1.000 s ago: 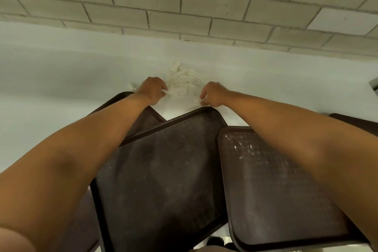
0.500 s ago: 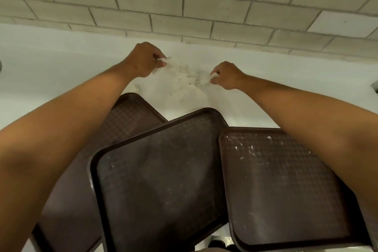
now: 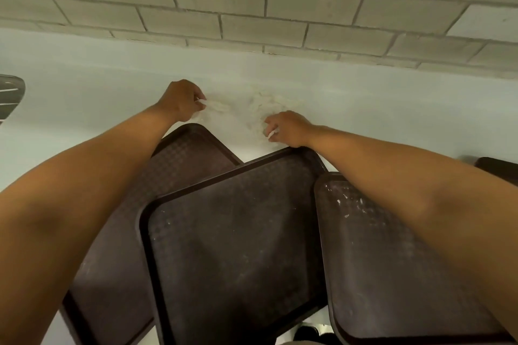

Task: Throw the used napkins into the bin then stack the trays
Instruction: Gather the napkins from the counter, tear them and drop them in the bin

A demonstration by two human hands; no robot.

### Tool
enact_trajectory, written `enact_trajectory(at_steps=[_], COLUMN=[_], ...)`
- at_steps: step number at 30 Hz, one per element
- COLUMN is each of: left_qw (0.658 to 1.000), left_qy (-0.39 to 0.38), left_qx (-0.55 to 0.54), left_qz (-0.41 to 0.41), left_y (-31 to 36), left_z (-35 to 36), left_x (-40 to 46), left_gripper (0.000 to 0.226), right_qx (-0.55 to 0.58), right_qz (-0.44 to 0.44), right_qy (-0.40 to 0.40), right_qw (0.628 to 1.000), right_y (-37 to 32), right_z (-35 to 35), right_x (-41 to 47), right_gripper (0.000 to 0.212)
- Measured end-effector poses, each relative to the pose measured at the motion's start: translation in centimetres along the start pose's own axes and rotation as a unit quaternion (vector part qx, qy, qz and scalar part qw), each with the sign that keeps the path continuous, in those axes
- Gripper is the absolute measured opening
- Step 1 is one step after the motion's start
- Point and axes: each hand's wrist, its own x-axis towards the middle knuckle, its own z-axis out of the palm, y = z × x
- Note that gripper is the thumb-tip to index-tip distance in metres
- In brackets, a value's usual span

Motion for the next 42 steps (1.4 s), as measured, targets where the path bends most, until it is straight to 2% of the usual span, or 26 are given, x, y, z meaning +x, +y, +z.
enact_trajectory(at_steps=[5,10,15,21,29,36,42], left_qw=[0.999,0.997,0.997,0.997,0.998,0.996,0.988], left_qy=[-0.045,-0.070,-0.062,-0.047,0.001,-0.001,-0.019], left_qx=[0.006,0.005,0.015,-0.020,-0.061,-0.085,-0.148], left_qz=[-0.028,-0.036,-0.037,-0.058,-0.010,0.026,0.030], left_y=[-1.7,-1.0,-0.4,0.9,3.5,7.4,11.0], left_z=[1.9,2.1,2.5,2.8,0.7,-2.3,-3.9], left_x=[-0.2,0.0,0.6,0.0,-0.4,-1.4,-3.3], left_gripper=[0.015,0.016,0.017,0.030,0.026,0.027,0.025], right_qx=[-0.013,0.002,0.036,0.061,0.078,0.123,0.163], right_qz=[0.004,0.027,0.042,0.042,0.043,0.040,0.035], right_qy=[0.034,0.057,0.062,0.066,0.109,0.167,0.180], right_qw=[0.999,0.998,0.997,0.995,0.990,0.977,0.969], right_y=[0.3,0.9,1.5,2.6,3.7,4.1,4.8], right_z=[0.3,0.4,0.4,-2.8,-10.0,-13.6,-14.5], right_x=[-0.4,-0.6,-1.1,-2.7,-6.3,-9.7,-13.1], right_gripper=[0.015,0.017,0.030,0.020,0.015,0.015,0.019])
